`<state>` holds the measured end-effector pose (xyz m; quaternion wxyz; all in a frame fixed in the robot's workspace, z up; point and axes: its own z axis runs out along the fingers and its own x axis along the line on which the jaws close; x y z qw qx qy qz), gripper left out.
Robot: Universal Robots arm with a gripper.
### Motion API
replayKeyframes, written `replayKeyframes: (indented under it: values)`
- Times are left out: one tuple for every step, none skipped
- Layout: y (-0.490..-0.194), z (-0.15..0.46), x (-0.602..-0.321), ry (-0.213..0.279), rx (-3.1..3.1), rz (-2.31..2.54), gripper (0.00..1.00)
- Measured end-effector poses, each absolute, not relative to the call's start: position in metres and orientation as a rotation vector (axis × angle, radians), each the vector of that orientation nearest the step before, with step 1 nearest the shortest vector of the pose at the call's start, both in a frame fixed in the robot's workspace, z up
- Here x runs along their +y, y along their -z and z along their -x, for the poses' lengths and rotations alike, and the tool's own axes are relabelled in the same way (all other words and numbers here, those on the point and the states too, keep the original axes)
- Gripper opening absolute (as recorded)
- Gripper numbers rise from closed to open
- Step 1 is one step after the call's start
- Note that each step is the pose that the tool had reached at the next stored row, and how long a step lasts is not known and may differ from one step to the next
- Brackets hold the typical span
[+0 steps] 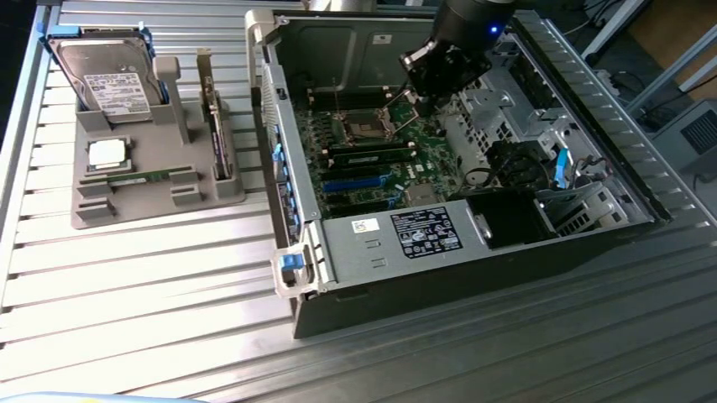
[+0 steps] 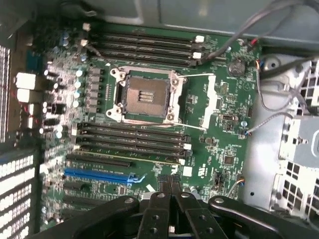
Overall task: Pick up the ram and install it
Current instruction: 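Press down the ram until it locks into place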
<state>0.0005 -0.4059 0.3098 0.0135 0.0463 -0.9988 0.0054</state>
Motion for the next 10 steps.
replayKeyframes:
  values:
    - [-0.3098,-0.0005,-0.4059,-0.017,-3.112,-0.12,0.11]
    - [-0.3098,-0.0005,-0.4059,-0.016,-3.113,-0.098,0.11]
    - [-0.3098,-0.0005,-0.4059,-0.016,-3.114,-0.058,0.11]
    - [-0.3098,-0.0005,-0.4059,-0.015,-3.114,-0.019,0.11]
    - [-0.3098,-0.0005,-0.4059,-0.015,-3.114,-0.018,0.11]
    - [-0.3098,-0.0005,-0.4059,-0.015,-3.114,-0.018,0.11]
    - [-0.3098,-0.0005,-0.4059,-0.015,-3.114,-0.018,0.11]
    - [-0.3098,-0.0005,-0.4059,-0.015,-3.114,-0.018,0.11]
    - [-0.3098,-0.0005,-0.4059,-0.015,-3.114,-0.018,0.11]
    - [-0.3098,-0.0005,-0.4059,-0.015,-3.114,-0.018,0.11]
